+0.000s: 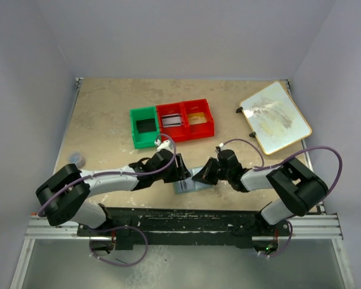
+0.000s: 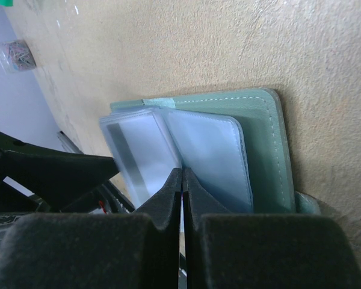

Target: Take the credit cards out of the card holder

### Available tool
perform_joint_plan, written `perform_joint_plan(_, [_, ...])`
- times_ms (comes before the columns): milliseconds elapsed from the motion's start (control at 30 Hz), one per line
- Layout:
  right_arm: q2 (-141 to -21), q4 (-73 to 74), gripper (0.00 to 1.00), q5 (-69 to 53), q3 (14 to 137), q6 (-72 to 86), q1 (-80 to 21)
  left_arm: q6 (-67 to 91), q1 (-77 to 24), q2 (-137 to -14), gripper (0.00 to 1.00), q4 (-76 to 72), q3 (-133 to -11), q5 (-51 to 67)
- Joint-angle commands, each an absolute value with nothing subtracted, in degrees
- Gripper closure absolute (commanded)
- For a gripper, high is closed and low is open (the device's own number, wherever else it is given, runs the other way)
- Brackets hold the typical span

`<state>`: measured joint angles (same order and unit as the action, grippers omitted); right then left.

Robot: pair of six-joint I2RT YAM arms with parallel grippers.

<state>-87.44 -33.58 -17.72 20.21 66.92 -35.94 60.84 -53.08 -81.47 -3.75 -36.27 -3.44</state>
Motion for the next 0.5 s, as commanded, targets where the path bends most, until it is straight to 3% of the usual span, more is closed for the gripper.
perform_joint_plan(0, [-89.05, -28.27, 1.0, -14.76, 18.9, 65.3, -36.03, 61.71, -53.44, -81.44, 0.45, -5.05, -35.68, -4.95])
perform_joint_plan(467, [-87.7, -27.39, 1.0, -15.8, 20.22, 64.06, -36.02, 61.09, -53.57, -85.57, 0.45, -11.98, -36.23, -0.13])
